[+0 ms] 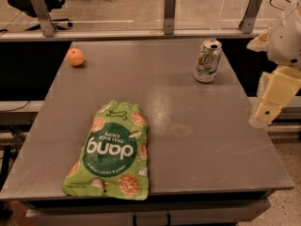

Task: Pick green rice chip bag

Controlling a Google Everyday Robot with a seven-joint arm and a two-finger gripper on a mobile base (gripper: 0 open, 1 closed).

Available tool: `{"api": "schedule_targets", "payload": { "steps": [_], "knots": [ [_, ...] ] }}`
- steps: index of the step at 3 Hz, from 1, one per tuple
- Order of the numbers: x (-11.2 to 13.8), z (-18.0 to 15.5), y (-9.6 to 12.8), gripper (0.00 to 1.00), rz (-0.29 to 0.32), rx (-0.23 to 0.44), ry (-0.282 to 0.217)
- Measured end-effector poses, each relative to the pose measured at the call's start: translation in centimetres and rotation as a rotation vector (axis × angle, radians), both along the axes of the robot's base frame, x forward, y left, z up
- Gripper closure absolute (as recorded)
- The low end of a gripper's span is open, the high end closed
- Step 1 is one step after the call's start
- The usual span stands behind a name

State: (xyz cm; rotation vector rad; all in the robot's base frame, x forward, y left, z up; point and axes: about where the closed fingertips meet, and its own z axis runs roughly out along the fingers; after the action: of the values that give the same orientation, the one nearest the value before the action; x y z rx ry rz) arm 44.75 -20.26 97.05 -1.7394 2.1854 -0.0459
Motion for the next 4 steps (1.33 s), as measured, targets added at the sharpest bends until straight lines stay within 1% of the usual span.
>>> {"api": "schedule_targets", "payload": {
  "steps": [1,2,3,4],
  "knots": [
    [2.4,-2.4,5.3,0.0,0.112,0.085,0.019],
    [3.7,-4.7,10.8,0.0,0.217,0.171,0.055],
    [4.1,-5.8,16.0,0.0,0.295,0.273,0.103],
    [3.2,-7.2,20.8,0.0,0.355,0.361,0.181]
  ]
}}
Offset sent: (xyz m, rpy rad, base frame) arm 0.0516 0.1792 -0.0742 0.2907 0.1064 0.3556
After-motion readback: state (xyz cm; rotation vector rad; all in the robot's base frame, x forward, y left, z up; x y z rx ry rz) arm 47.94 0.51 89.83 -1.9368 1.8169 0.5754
